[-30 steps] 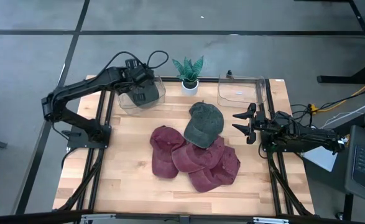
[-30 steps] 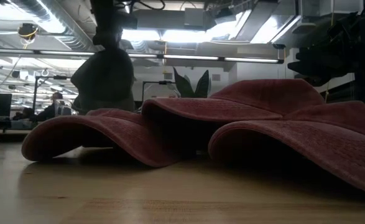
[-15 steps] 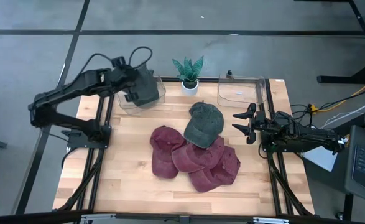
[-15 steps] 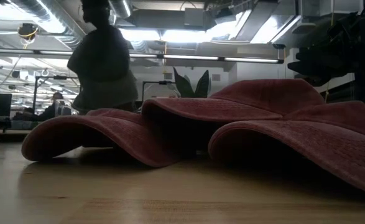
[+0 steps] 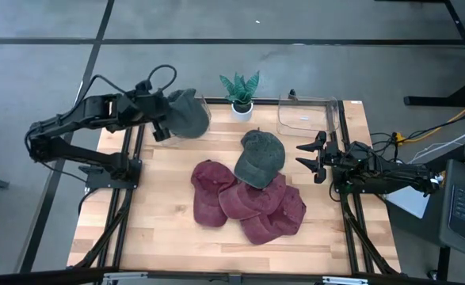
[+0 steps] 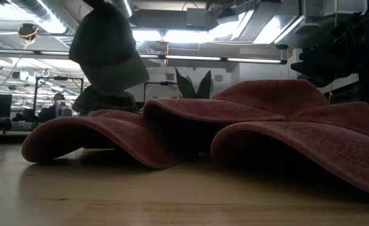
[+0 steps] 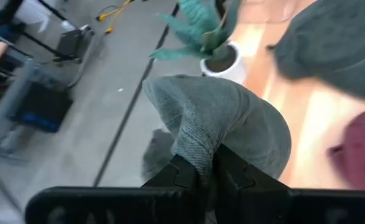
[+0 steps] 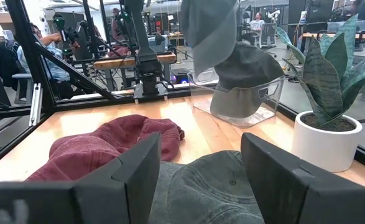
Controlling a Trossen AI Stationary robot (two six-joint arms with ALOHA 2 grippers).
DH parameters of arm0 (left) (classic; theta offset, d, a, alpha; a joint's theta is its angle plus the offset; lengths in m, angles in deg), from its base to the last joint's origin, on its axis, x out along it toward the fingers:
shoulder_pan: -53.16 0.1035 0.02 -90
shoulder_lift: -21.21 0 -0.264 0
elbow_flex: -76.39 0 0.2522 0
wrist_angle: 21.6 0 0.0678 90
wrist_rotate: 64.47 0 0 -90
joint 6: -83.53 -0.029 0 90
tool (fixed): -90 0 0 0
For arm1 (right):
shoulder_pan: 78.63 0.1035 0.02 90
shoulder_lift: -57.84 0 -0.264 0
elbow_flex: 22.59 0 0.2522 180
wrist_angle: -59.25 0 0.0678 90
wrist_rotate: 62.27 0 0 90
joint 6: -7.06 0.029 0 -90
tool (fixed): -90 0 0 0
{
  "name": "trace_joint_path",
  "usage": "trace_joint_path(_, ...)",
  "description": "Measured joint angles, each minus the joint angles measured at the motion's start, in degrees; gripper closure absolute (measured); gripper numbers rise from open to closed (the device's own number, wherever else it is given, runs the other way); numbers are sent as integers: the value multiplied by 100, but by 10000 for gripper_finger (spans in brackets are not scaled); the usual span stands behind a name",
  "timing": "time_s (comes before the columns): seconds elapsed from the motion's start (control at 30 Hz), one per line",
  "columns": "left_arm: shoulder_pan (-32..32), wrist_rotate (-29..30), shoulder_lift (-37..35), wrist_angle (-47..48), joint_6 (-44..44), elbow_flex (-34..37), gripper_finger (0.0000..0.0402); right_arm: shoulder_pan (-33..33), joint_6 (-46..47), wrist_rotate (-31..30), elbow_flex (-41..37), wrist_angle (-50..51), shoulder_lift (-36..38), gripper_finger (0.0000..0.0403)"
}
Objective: Pick & Place hat
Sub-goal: Put the left black cap into the left transparent bin
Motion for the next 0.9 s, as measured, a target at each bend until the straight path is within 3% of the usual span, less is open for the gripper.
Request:
trace_joint_path(0.23, -359, -388, 36, -111, 829, 0, 382, 0, 0, 1, 0, -1, -1, 181)
trace_joint_path(0.67, -887, -259, 140, -110, 1989, 0, 382, 1, 0, -1, 0, 0, -2, 181)
trace_joint_path(0.9, -924, -195, 140, -110, 2042, 0, 382, 1, 0, 1, 0, 0, 0, 181)
